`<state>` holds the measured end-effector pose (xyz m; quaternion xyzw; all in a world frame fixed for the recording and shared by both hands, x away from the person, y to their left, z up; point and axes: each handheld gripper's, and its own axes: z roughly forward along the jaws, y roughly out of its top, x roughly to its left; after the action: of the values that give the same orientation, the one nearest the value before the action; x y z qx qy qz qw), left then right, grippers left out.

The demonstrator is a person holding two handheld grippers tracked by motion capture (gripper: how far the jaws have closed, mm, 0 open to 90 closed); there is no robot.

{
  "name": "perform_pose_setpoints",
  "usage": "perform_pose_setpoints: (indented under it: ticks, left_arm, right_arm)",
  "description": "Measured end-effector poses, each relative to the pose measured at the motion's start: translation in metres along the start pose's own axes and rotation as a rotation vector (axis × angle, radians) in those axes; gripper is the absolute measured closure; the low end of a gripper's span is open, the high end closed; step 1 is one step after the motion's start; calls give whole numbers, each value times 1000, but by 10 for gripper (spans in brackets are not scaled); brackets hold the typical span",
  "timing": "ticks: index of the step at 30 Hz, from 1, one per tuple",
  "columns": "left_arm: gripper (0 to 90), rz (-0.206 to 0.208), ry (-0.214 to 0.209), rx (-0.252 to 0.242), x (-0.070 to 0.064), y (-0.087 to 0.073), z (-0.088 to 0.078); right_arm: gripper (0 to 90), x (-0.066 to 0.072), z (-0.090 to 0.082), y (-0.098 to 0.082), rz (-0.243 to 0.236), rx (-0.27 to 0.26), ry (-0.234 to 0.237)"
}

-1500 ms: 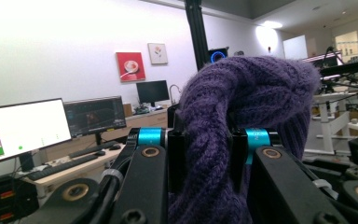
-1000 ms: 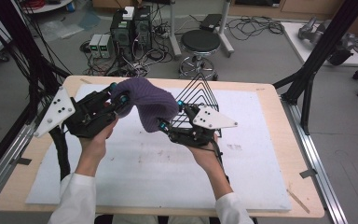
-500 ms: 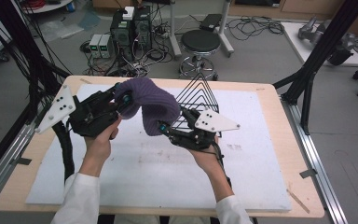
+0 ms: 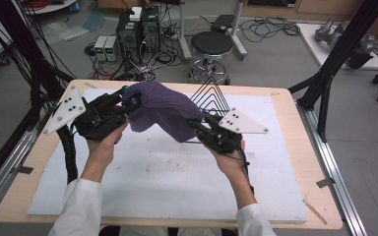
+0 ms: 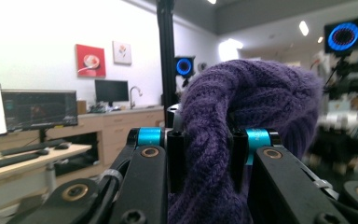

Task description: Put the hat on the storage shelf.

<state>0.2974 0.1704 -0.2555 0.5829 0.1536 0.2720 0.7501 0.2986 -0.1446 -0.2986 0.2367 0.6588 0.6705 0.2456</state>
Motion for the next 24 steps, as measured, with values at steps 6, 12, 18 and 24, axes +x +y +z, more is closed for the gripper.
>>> perform_pose_setpoints:
  ticks: [6,12,18,24]
  left_arm:
    - [764,59,-9,56,4,8,21]
    - [764,75,-10,91,11,19,46]
    - [764,54,-2,80,15,24,58]
    - [763,39,1,62,17,26,66]
  right_arm:
    - [816,-20,-11,22,-11,23,-89]
    - [816,-33,-13,35,-23,36,-168]
    - [816,-40,-9,45,-44,35,-215]
    - [815,-45,-7,59,-77,34,-269]
